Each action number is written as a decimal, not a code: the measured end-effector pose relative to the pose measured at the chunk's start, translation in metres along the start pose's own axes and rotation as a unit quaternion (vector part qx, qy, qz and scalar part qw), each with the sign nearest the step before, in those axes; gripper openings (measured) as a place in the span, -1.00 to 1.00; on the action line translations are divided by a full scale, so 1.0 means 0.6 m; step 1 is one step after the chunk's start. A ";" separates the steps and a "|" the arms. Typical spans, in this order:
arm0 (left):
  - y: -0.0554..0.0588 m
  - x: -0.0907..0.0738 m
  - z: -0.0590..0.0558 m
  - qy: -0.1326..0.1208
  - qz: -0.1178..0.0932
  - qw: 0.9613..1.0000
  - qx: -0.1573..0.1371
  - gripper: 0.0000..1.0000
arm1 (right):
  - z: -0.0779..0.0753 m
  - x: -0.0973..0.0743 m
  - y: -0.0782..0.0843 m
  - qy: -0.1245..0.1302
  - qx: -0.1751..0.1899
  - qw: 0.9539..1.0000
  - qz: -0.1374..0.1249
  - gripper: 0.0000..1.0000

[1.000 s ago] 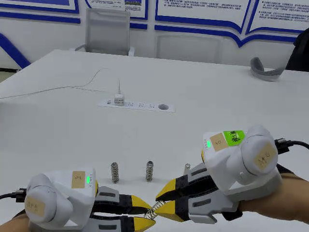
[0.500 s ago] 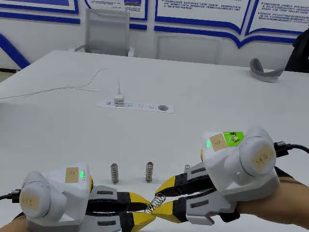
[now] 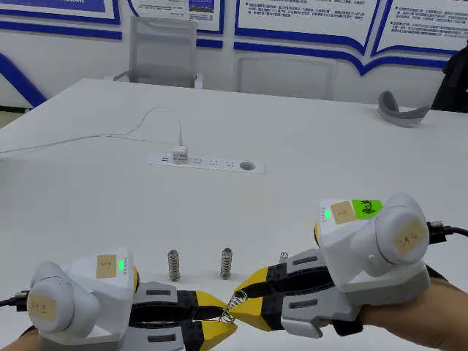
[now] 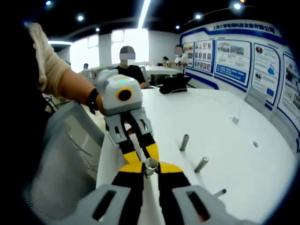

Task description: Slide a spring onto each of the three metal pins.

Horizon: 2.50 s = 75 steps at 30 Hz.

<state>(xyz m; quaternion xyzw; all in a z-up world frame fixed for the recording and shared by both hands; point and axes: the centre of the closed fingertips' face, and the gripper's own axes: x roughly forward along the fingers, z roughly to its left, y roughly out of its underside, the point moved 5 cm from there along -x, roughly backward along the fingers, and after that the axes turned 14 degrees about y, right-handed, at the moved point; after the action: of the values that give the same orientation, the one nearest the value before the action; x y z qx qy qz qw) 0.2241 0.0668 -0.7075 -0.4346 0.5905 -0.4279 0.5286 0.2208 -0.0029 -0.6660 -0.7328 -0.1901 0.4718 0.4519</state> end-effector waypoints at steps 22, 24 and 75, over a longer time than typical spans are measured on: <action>-0.003 -0.020 0.013 -0.023 -0.002 1.000 0.000 -0.69 | -0.007 0.009 -0.009 0.025 0.000 1.000 -0.012 -0.77; -0.002 -0.026 0.015 -0.027 -0.006 1.000 -0.006 -0.62 | -0.009 0.008 -0.009 0.026 0.001 1.000 -0.011 -0.77; 0.046 -0.129 0.027 -0.148 -0.011 0.988 -0.036 0.01 | -0.102 -0.057 0.006 0.112 0.031 0.993 -0.021 -0.77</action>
<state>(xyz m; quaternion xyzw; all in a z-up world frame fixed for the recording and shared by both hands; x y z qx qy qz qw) 0.2433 0.1479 -0.7161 -0.5180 0.5159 -0.3432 0.5897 0.2564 -0.0584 -0.6421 -0.7625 -0.1385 0.3829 0.5027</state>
